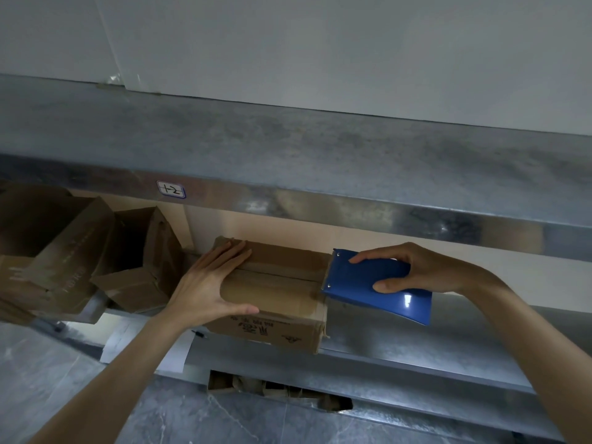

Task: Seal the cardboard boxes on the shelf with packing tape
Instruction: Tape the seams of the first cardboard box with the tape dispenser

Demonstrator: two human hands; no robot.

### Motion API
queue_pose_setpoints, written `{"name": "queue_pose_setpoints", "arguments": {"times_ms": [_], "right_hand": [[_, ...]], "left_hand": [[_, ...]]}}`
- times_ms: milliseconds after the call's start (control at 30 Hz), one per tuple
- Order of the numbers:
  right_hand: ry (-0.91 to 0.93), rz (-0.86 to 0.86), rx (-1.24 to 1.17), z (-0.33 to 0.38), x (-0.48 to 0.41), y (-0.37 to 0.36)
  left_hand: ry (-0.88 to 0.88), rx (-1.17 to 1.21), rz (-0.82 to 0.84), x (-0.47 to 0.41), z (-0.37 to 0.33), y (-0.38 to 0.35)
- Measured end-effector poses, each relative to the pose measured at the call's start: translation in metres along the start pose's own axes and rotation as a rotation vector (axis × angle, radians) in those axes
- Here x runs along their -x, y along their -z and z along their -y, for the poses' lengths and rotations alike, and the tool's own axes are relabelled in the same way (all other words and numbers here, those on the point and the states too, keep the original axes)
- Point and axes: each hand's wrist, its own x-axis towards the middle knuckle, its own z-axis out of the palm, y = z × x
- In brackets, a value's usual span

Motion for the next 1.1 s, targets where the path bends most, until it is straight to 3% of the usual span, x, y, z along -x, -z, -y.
{"name": "queue_pose_setpoints", "arguments": {"times_ms": [1100], "right_hand": [[-0.124, 0.011, 0.019, -0.034, 0.015, 0.008]], "left_hand": [[0.035, -0.001, 0.033, -0.001, -0.003, 0.002]]}}
